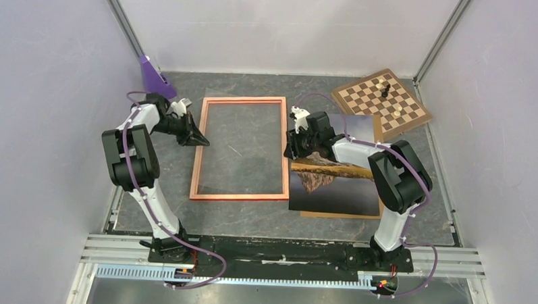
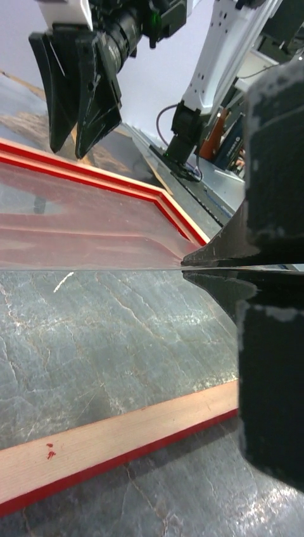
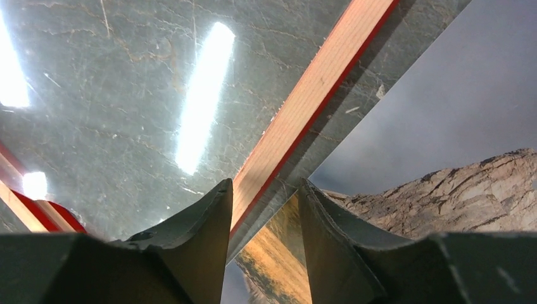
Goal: Put the photo into the frame
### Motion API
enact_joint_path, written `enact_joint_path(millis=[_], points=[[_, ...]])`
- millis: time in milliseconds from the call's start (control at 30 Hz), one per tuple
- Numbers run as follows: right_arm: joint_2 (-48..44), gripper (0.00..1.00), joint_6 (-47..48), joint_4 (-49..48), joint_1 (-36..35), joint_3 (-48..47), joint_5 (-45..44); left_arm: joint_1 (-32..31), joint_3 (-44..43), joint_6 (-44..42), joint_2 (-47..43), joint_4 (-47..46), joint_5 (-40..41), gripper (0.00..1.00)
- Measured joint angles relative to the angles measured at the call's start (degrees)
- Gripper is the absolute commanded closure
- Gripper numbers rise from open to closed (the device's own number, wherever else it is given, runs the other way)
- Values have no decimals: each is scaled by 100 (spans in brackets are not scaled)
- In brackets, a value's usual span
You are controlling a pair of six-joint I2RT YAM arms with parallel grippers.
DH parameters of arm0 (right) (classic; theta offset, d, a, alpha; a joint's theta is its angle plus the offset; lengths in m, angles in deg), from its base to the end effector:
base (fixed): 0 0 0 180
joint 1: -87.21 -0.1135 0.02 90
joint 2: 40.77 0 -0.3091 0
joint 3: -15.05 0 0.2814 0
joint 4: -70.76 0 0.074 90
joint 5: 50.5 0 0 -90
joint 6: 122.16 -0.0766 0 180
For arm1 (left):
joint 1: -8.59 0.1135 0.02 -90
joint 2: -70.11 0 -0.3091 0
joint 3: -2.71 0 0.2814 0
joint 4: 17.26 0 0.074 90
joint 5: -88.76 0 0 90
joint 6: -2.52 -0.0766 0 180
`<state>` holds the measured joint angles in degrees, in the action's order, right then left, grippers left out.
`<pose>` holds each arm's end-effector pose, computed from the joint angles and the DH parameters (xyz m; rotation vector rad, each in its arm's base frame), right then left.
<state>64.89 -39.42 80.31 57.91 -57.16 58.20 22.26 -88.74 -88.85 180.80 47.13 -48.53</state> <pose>0.3764 0.2394 0.1561 -0.6197 2.2942 0.6939 0.4106 0.0419 0.1848 -0.2238 2.6907 -1.1520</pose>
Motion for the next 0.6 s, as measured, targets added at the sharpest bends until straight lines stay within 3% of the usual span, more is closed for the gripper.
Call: enact_joint_path(millis=[600], points=[[-197,58,245,-46,0,227,-271,192,81,713,-50,-46,-1027,98]])
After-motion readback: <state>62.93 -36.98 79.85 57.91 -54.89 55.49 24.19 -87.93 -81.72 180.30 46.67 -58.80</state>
